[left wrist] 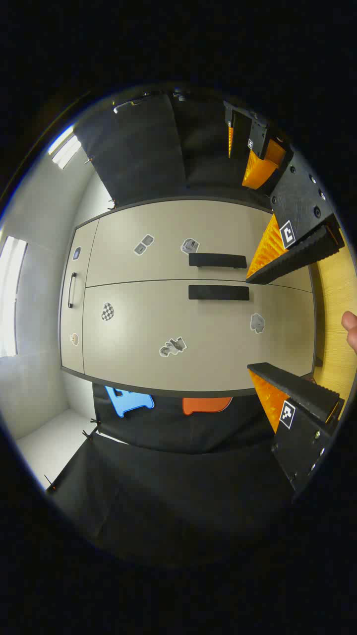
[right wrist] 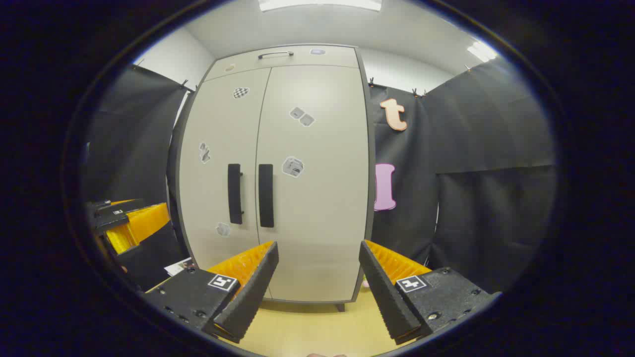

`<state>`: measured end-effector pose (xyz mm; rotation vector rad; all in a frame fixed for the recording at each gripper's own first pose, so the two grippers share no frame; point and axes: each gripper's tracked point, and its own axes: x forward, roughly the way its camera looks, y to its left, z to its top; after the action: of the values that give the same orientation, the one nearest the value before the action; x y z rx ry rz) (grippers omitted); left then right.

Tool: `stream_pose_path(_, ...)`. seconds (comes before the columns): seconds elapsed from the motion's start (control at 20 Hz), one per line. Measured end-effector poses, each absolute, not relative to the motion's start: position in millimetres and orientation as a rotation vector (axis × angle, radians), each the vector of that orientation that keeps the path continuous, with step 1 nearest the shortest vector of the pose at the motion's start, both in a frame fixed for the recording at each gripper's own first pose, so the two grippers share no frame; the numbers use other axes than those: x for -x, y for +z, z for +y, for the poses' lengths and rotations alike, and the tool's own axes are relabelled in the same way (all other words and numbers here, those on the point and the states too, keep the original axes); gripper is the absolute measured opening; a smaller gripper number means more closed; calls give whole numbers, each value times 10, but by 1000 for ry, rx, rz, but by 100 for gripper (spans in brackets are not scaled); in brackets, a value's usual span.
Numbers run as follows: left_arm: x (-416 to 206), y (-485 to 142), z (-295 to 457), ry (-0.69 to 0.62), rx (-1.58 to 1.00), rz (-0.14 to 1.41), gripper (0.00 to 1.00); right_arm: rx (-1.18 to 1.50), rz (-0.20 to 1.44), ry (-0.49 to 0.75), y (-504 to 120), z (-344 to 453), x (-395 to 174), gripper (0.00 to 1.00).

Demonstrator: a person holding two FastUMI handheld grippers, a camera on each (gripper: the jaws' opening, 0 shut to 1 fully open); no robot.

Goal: Open the right door of the double-door shoe cabinet with the right hand, and open the left door with the left hand.

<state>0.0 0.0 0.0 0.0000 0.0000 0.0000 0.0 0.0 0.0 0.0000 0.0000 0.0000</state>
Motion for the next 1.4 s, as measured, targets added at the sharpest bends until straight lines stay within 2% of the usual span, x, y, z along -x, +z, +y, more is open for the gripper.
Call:
stream_pose_path(0.95, -161, -55, 62, 13, 10, 10, 95, -8, -15, -13, 53, 36, -113, 100)
stream_pose_path(1.15, -161, 13, 116, 18, -1, 5, 95, -19, -8, -21, 113, 93, -253, 100)
stream_pose_path(1.4, -97, 15, 169, 8, -11, 6, 95, -67, 1, 43, 245, 373, -590, 100)
